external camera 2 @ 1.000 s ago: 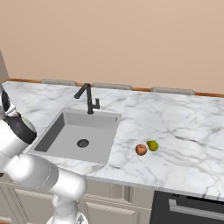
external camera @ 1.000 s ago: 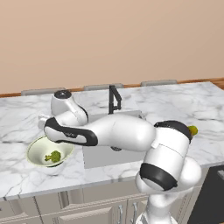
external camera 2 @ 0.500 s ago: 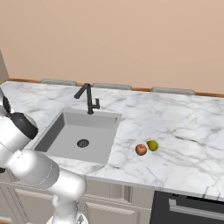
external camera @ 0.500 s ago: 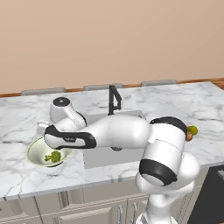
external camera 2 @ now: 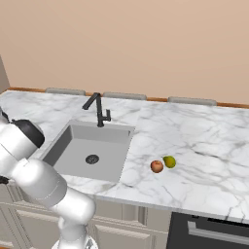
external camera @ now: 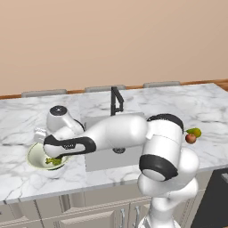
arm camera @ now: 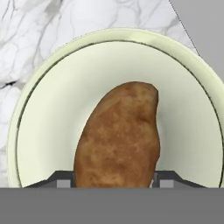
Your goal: There is a mixed pile of frozen fruits and vegetables on the counter. Locate all the frozen vegetables and place the items in a bowl on the counter. Take all the frozen fruits and defrost them in a running sink.
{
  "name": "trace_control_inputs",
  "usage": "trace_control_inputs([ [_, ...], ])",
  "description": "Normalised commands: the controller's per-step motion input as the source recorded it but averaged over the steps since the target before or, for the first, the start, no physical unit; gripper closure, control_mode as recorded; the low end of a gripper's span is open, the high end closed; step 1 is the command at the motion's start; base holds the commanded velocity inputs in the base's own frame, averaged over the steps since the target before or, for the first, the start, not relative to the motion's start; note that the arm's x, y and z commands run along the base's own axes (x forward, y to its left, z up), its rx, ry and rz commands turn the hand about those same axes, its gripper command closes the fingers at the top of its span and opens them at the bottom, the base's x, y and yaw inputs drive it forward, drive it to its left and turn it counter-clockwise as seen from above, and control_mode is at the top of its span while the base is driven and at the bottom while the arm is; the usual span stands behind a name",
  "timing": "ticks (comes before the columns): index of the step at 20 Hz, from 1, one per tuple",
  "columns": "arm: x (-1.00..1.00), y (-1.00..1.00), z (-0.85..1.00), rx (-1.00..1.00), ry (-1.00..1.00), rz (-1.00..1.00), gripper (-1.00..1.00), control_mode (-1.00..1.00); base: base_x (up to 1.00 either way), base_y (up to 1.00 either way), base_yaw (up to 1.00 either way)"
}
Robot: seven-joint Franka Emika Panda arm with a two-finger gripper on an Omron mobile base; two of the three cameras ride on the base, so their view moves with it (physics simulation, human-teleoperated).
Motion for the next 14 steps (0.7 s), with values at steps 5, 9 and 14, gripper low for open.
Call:
trace_control_inputs([
  [5,0.00,0.01,-0.07,0.00,0.00,0.00,1.00,-1.00,0.00,0.00,0.00],
  [9,0.00,0.00,-0.14,-0.01,0.00,0.00,1.00,-1.00,0.00,0.00,0.00],
  [14,0.00,0.00,-0.25,-0.02,0.00,0.00,1.00,-1.00,0.00,0.00,0.00],
])
